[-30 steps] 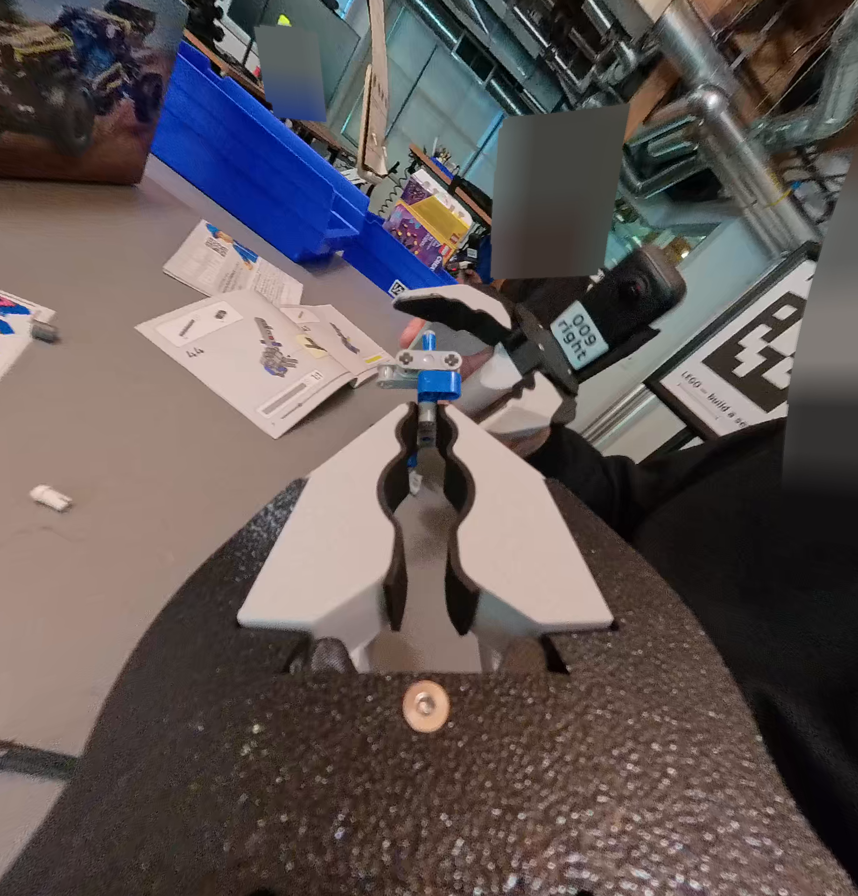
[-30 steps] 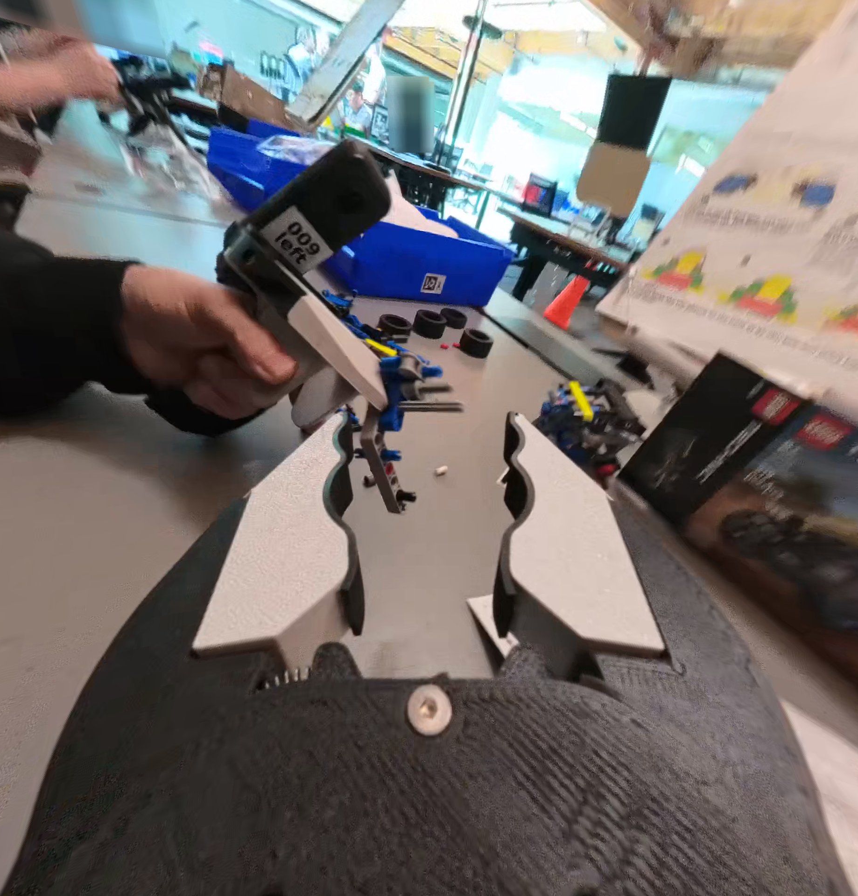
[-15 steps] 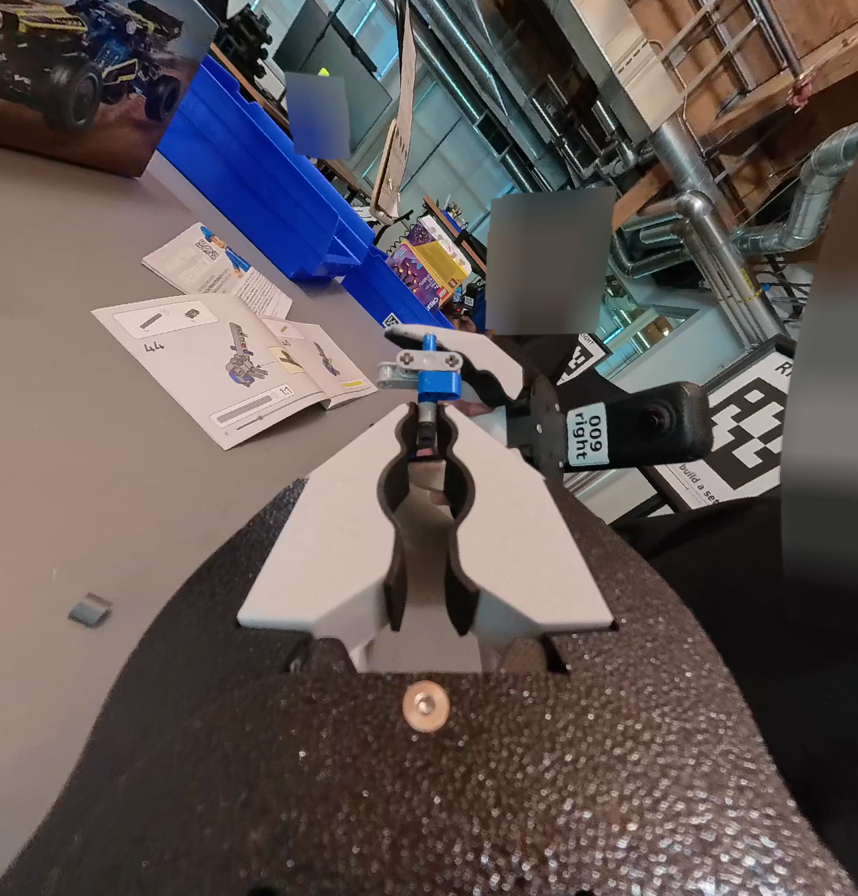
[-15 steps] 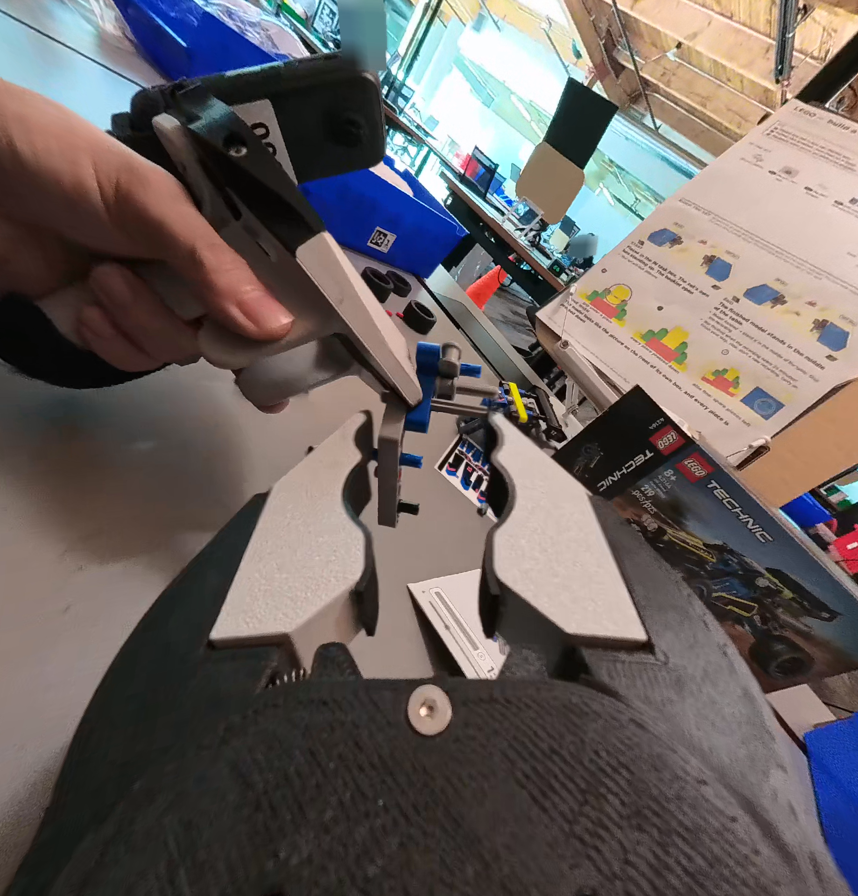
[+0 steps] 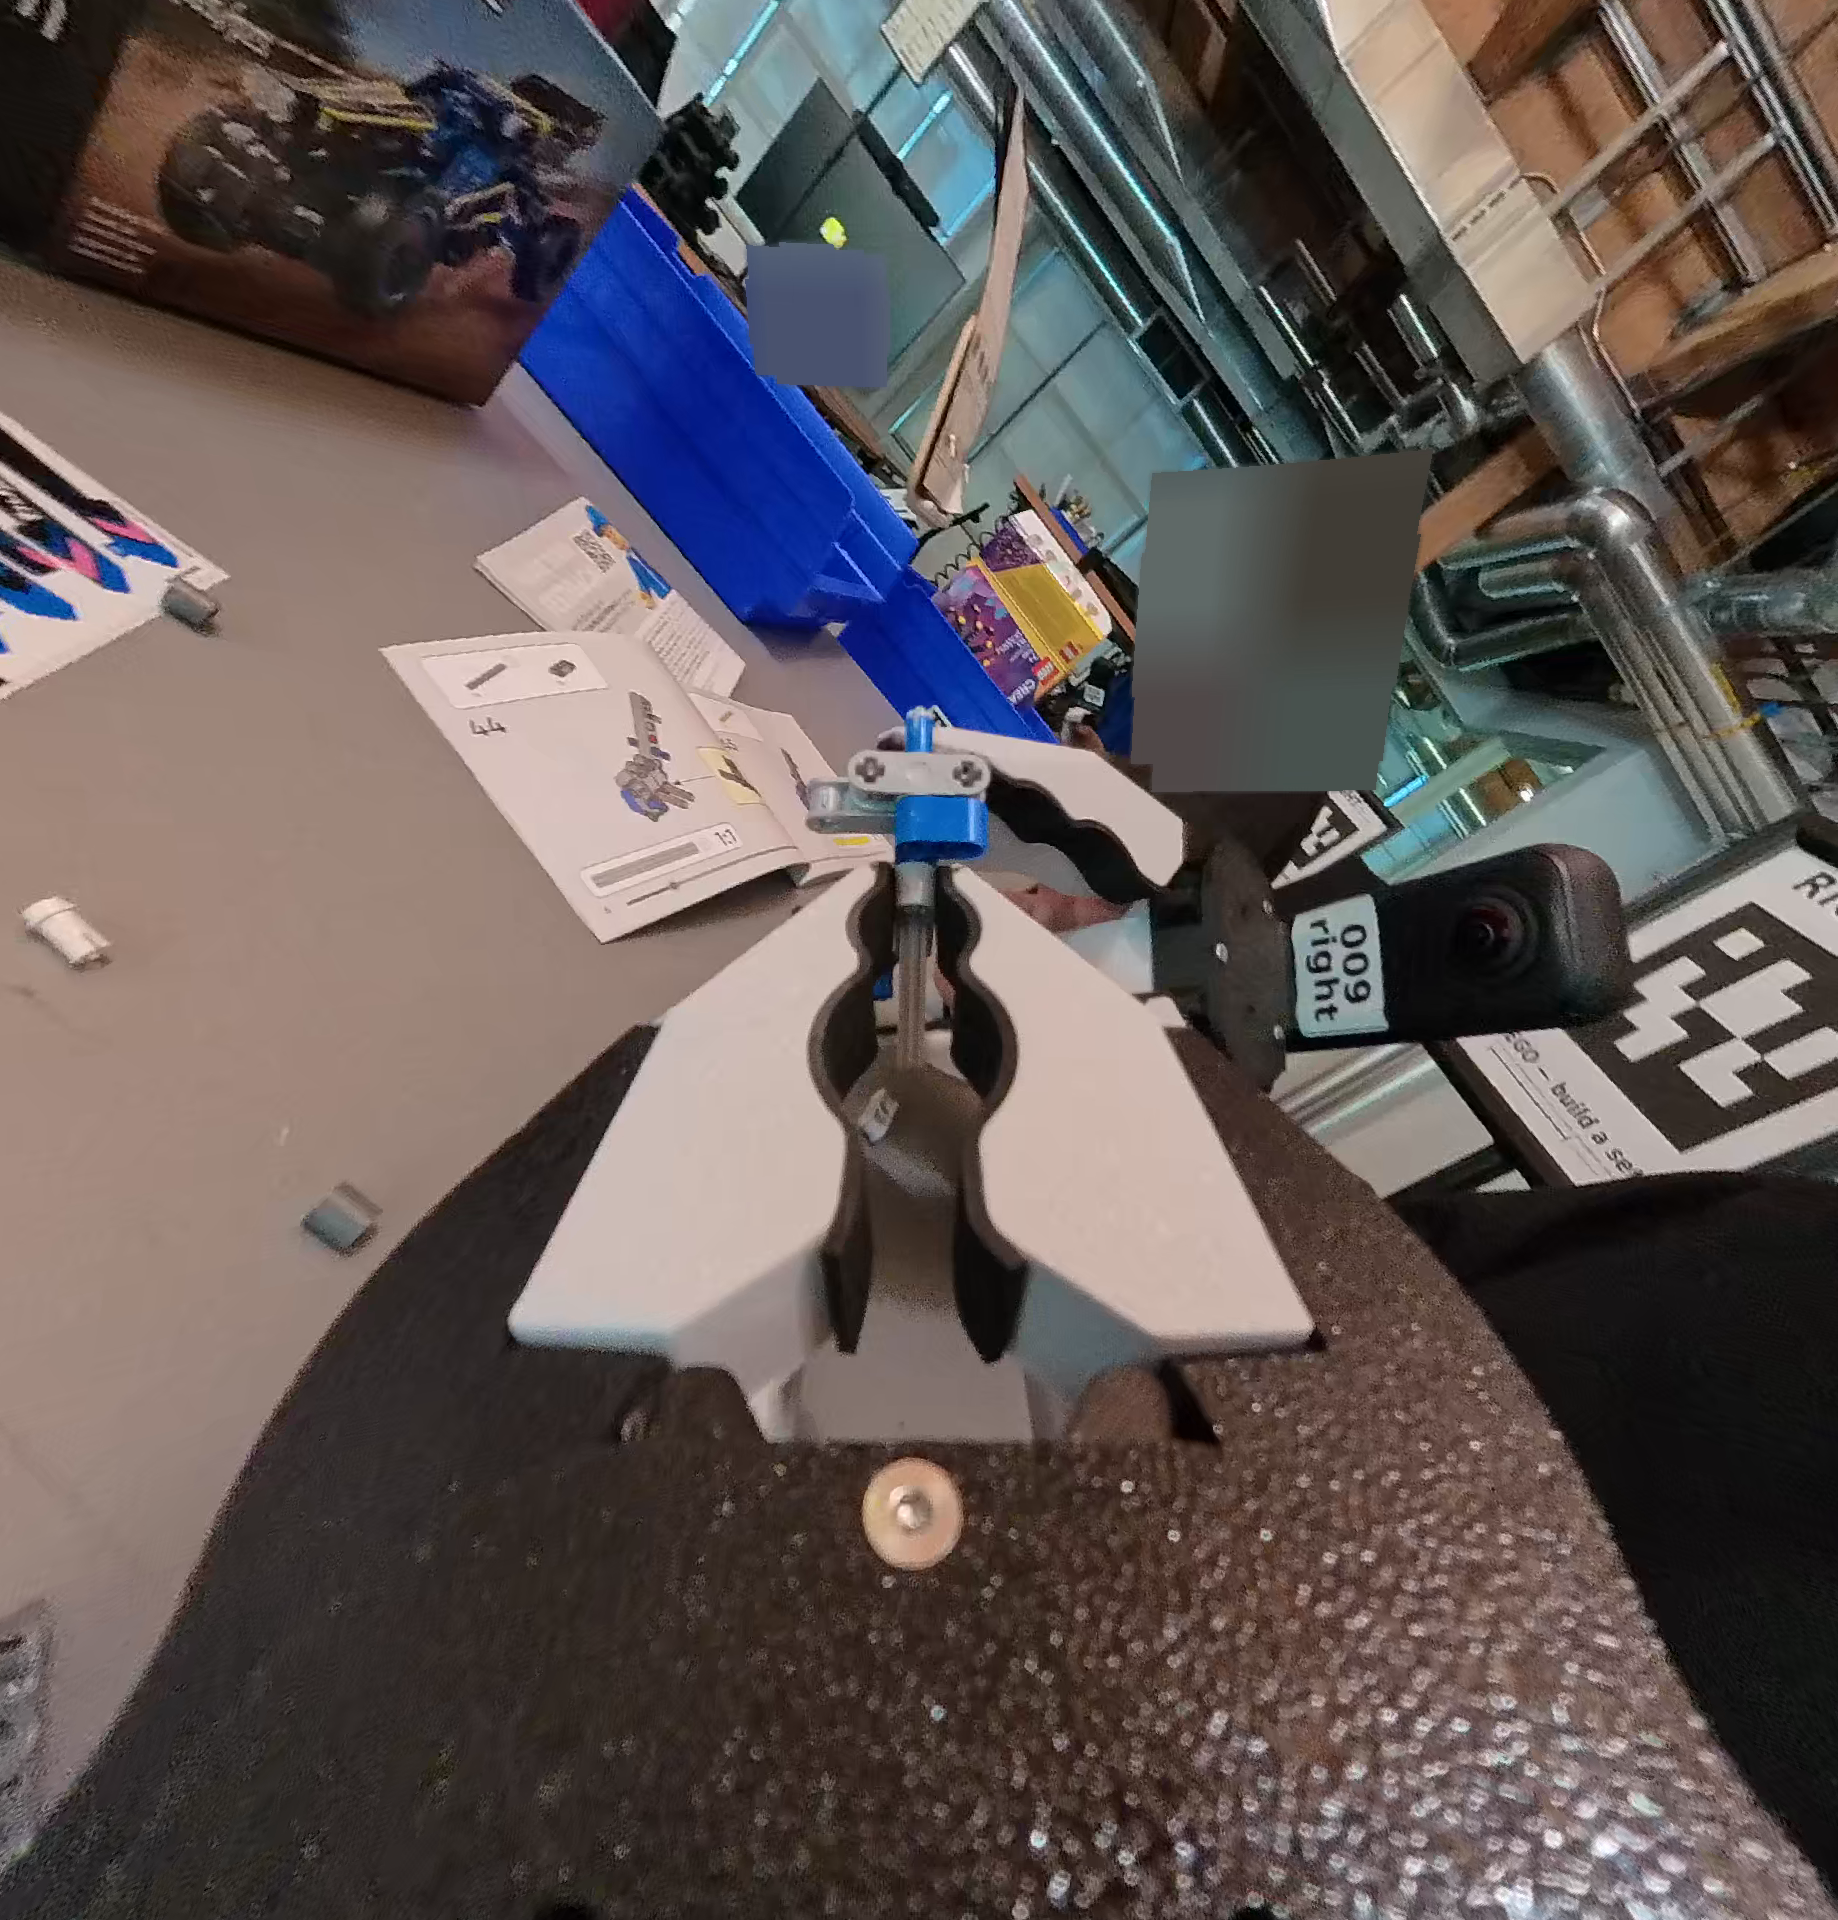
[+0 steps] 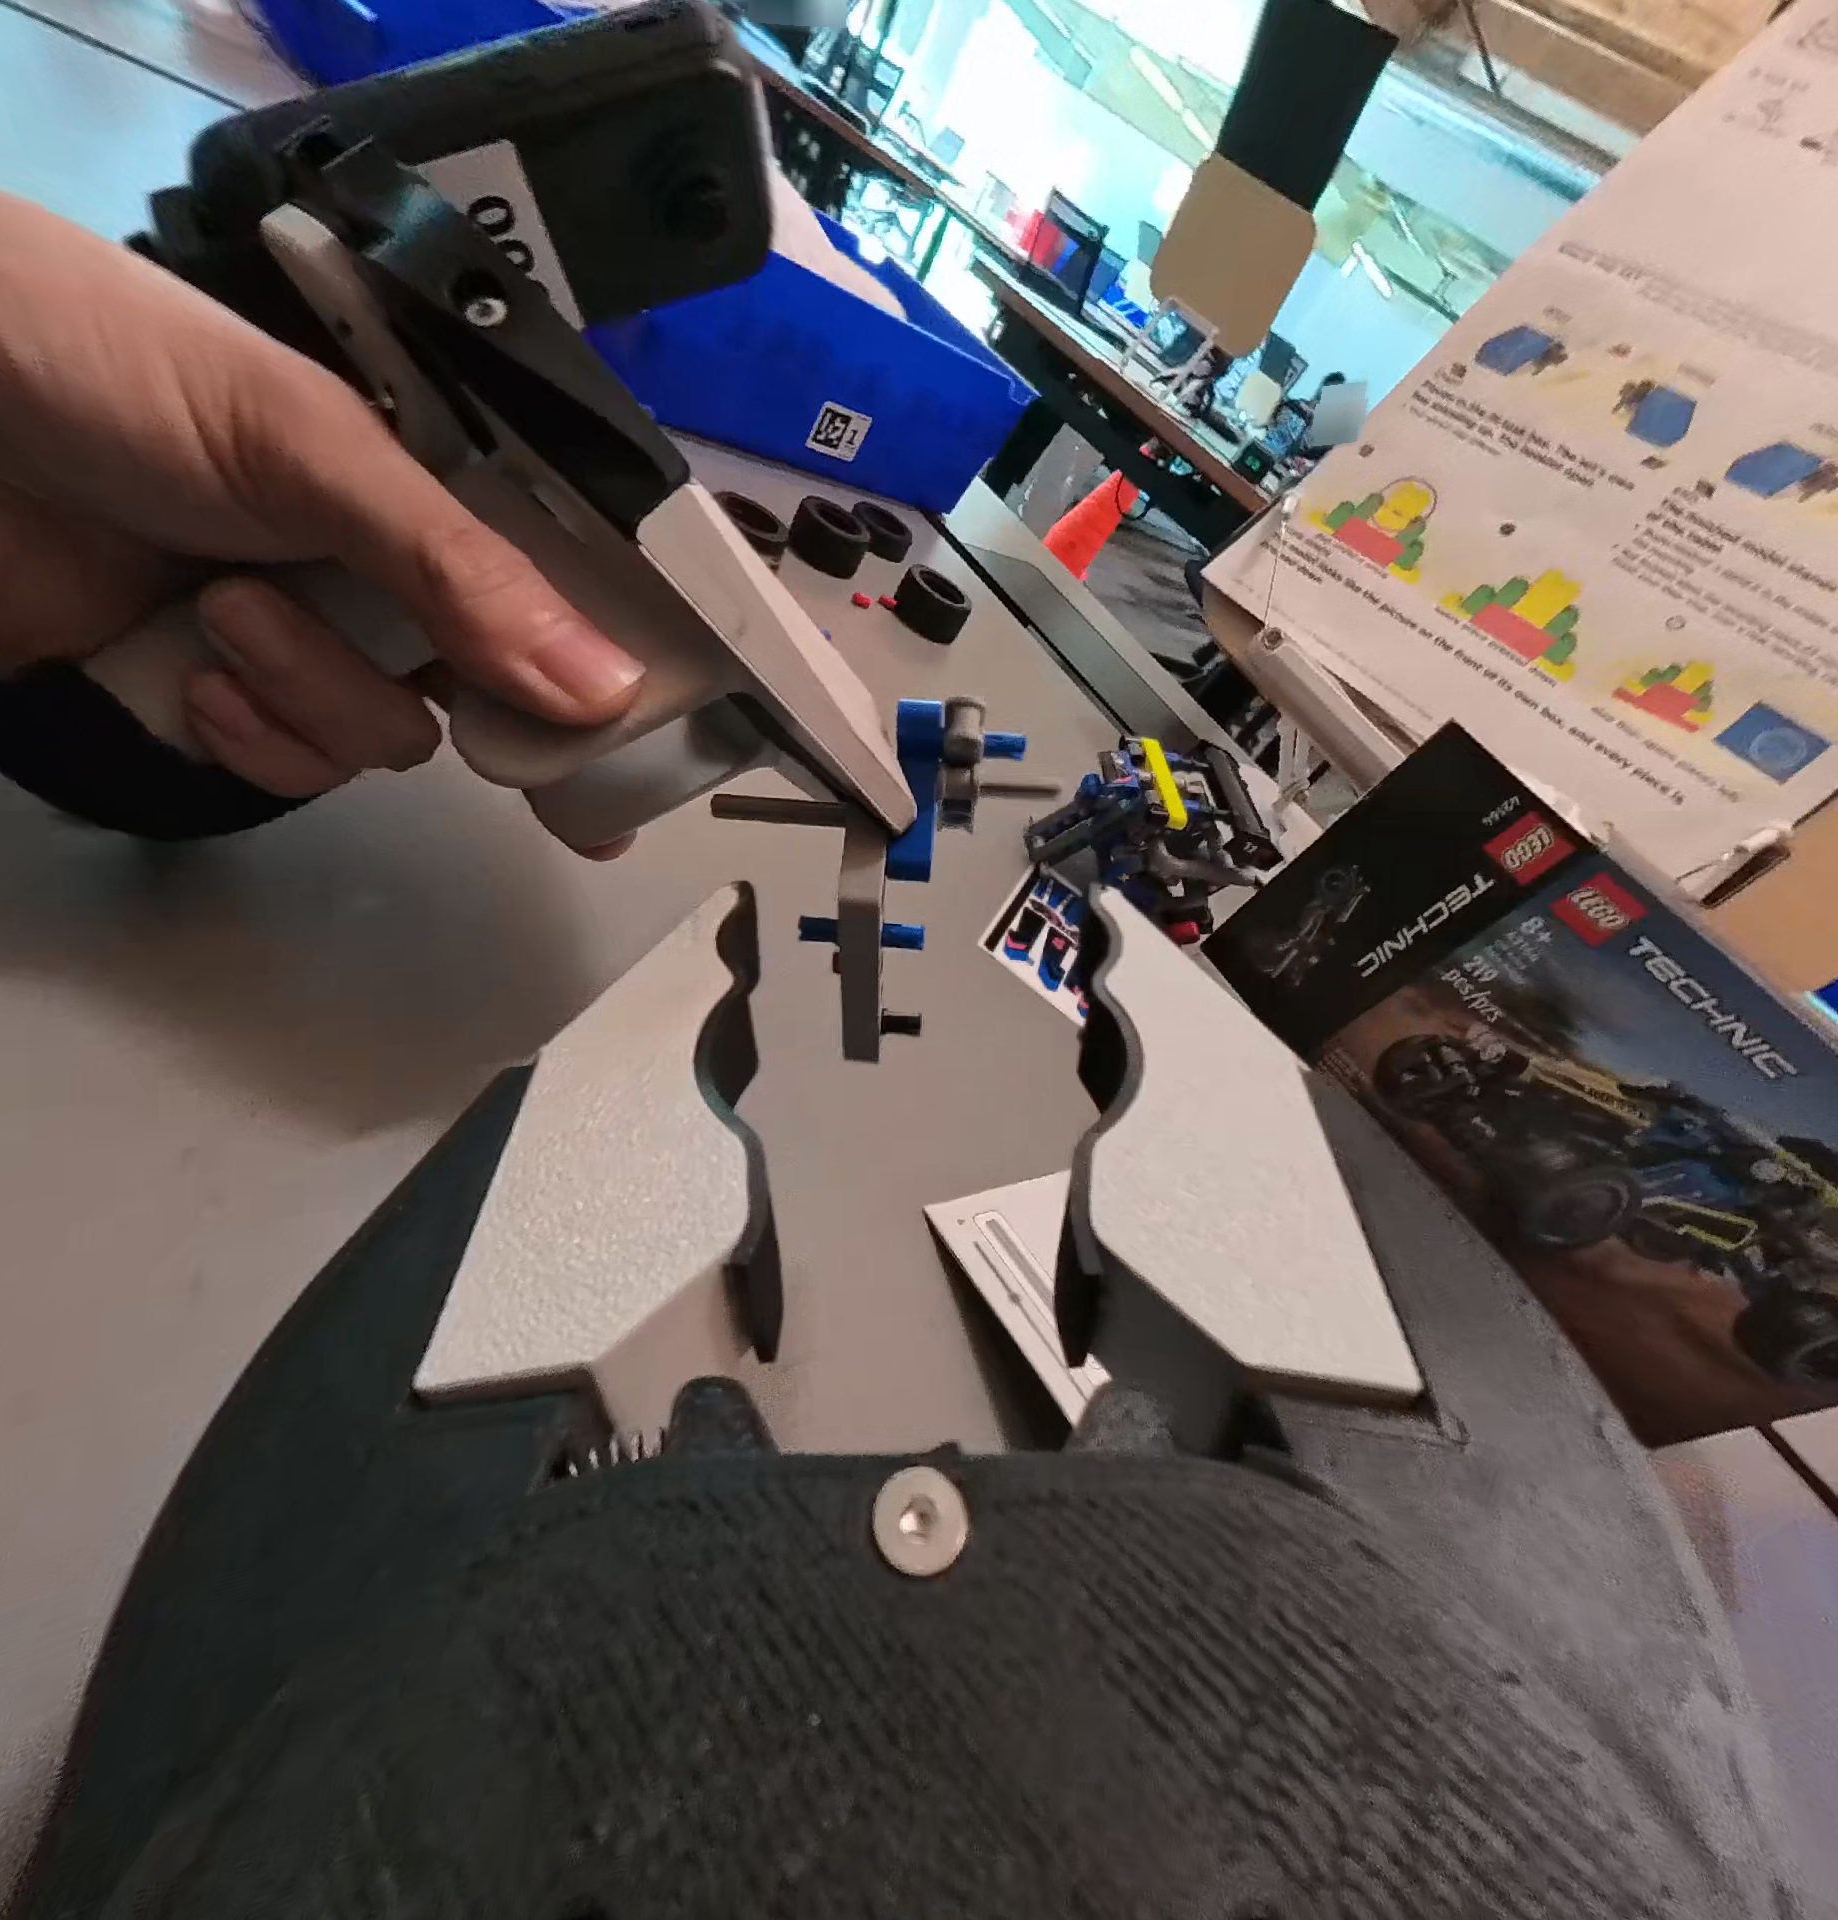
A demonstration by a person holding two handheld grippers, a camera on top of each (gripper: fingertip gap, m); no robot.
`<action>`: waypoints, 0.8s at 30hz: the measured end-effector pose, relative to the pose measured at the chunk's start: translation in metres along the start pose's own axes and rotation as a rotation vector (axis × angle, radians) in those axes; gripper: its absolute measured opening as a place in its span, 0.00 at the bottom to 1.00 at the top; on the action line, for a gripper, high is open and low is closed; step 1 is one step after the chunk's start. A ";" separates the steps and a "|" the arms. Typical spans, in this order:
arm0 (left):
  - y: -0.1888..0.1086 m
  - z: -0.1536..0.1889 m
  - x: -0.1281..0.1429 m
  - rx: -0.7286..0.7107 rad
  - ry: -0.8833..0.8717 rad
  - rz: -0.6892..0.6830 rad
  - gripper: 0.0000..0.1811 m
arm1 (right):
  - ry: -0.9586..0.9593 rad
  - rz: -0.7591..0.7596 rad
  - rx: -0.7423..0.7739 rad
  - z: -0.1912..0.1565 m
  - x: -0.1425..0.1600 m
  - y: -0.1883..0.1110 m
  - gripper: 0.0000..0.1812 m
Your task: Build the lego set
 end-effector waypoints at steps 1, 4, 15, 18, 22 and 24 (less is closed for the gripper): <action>-0.001 -0.001 -0.002 -0.010 -0.003 0.013 0.02 | 0.020 0.002 0.001 -0.001 -0.001 0.001 0.36; -0.002 0.001 -0.007 -0.022 -0.010 0.043 0.02 | 0.047 0.013 -0.006 -0.010 -0.003 0.006 0.37; 0.006 0.013 -0.004 0.008 -0.044 0.075 0.02 | 0.096 0.076 0.035 -0.009 -0.012 0.002 0.22; 0.007 0.013 -0.002 0.008 -0.031 0.058 0.02 | 0.104 0.065 0.064 -0.002 -0.011 0.000 0.22; 0.009 0.015 0.000 0.023 -0.032 0.050 0.03 | 0.108 0.067 0.078 0.007 -0.011 -0.003 0.22; 0.010 0.015 0.001 0.025 -0.024 0.043 0.03 | 0.117 0.062 0.081 0.010 -0.009 -0.003 0.24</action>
Point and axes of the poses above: each gripper's, where its closed fingertips meet, y out along the fingers, x out of its underside, z = x × y across the jaws, the point moved 2 cm from there along -y, back along the fingers, and after that the axes turned 12 degrees about y, right-handed, at the moved point
